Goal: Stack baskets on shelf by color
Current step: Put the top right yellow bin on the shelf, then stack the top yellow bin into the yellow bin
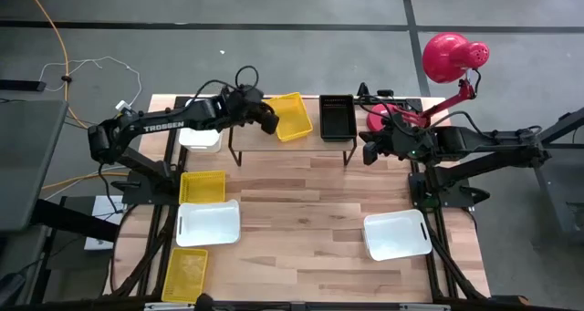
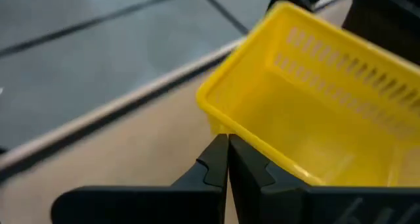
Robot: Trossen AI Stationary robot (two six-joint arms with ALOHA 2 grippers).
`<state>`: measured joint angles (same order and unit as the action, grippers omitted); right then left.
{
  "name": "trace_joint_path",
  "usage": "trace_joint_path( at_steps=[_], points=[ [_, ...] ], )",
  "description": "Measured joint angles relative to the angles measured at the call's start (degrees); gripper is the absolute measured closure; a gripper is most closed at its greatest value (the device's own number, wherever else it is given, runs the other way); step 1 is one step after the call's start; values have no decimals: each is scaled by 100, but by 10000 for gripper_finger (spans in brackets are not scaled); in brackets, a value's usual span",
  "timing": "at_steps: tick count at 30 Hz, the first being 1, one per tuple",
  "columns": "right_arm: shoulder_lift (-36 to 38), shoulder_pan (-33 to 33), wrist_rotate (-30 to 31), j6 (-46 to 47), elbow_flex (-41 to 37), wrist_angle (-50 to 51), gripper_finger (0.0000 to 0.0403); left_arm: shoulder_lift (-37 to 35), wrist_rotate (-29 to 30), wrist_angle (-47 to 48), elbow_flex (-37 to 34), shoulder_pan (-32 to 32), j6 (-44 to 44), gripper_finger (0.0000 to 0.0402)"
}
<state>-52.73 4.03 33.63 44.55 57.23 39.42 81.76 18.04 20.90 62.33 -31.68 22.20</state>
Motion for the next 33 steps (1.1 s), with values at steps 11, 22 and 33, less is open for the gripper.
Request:
trace_joint_path(
  at_steps=[11, 22, 33],
  points=[
    [-2, 0, 24, -2, 2, -113, 403, 465, -449, -1315, 4, -491, -834, 401],
    [-2, 0, 84, -155, 2, -114, 403, 211, -557, -2010, 2, -588, -936, 401],
    [-2, 0, 247, -258, 2, -116, 403, -849, -537, -2190, 2, -645, -943, 401]
  ],
)
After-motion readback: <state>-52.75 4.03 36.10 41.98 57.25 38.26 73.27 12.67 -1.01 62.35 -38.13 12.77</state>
